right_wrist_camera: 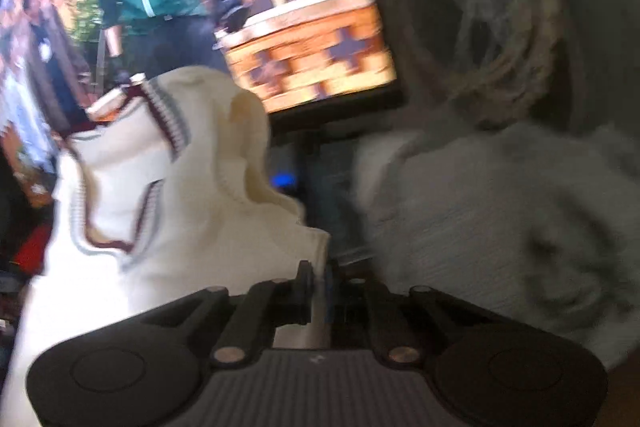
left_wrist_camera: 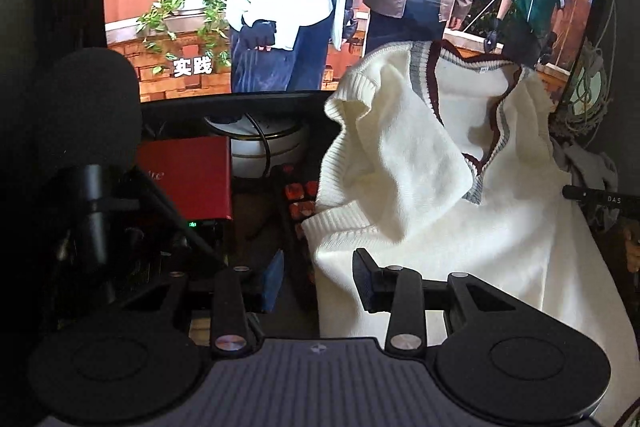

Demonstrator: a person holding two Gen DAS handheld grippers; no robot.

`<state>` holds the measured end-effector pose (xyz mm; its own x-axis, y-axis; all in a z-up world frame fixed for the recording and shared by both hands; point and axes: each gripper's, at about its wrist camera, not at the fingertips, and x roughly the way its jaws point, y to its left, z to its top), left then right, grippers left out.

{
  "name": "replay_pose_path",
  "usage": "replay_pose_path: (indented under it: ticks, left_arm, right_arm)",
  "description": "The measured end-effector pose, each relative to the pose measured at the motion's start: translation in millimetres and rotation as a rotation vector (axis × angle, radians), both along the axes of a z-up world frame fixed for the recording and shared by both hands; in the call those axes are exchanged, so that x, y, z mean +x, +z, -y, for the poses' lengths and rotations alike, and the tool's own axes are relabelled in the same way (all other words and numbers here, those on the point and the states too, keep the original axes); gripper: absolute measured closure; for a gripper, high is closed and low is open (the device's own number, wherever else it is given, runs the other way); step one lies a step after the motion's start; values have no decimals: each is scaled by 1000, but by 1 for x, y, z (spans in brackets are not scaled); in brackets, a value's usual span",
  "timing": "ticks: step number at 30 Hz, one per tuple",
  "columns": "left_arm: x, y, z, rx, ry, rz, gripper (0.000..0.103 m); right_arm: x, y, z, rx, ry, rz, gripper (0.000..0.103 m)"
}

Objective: Fold clothes

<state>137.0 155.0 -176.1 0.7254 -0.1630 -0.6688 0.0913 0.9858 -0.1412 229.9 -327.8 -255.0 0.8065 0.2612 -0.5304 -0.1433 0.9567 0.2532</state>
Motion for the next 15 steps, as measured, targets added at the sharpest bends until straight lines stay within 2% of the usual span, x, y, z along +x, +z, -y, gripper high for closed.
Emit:
replay_pose_path:
  ticks: [2, 4, 7, 12, 13, 15]
  left_arm:
    - [-2, 1, 1, -23, -3, 3, 66]
    - [0, 1, 0, -63, 1, 6, 66]
    - [5, 0, -2, -130, 15, 11, 66]
    - [29, -7, 7, -223, -22, -30, 66]
    - [34, -8, 10, -226, -34, -39, 66]
    - [43, -13, 18, -174, -49, -41, 65]
  right_arm:
    - [-3, 1, 4, -18, -32, 13, 98]
    - [-7, 1, 0, -110, -58, 39, 98]
    - [-11, -2, -2, -172, -73, 48, 98]
    - [-11, -9, -5, -227, -75, 56, 98]
    - [-12, -10, -5, -226, -74, 58, 98]
    - [-12, -10, -3, -204, -73, 61, 98]
